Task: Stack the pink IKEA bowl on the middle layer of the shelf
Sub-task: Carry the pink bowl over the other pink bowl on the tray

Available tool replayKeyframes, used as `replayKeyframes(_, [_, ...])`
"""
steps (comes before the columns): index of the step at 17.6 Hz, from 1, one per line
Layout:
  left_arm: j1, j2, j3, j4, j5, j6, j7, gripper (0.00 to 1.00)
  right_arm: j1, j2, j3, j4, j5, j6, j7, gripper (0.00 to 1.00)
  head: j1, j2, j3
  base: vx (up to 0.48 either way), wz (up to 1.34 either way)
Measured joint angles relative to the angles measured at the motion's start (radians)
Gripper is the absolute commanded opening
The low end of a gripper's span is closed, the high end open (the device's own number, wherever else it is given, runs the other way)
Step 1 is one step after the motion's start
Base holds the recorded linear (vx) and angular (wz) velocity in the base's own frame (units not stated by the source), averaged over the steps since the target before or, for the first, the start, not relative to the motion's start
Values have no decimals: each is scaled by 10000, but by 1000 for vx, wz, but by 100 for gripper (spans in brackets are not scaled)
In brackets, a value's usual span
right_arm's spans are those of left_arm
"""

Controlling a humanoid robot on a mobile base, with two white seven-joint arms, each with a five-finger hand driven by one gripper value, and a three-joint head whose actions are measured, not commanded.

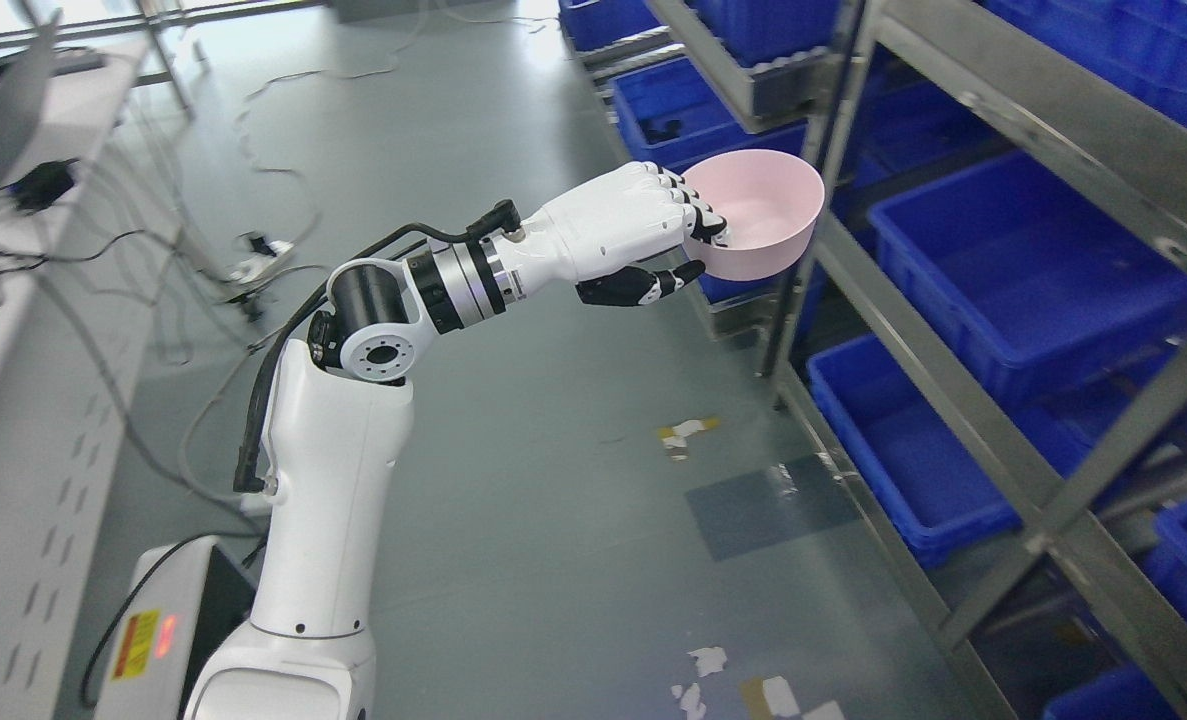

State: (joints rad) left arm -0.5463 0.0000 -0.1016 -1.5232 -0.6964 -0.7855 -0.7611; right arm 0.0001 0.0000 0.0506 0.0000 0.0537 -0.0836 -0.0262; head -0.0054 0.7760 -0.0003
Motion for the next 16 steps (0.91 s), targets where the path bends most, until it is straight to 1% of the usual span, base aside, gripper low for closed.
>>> replayKeyframes(4, [-215, 0, -138, -9, 126, 0, 214, 1, 7, 0, 0, 0, 0, 0, -11, 100, 0, 0, 0, 69, -1527])
replayKeyframes(9, [-1259, -1, 79, 9, 305, -27, 194, 1, 5, 0, 0, 0, 0, 0, -26, 100, 0, 0, 0, 51, -1285])
replayKeyframes(10, [-1452, -1, 128, 22, 301, 142, 176, 2, 5, 0, 0, 0, 0, 0, -41, 100, 0, 0, 0, 58, -1040])
replayKeyframes(14, [-2247, -2, 264, 174, -186, 1880, 112, 2, 0, 0, 0, 1, 0, 0, -47, 100, 0, 0, 0, 79, -726])
replayKeyframes(16, [-2643, -1, 279, 386, -493, 2150, -65, 2, 0, 0, 0, 0, 0, 0, -25, 100, 0, 0, 0, 95, -332])
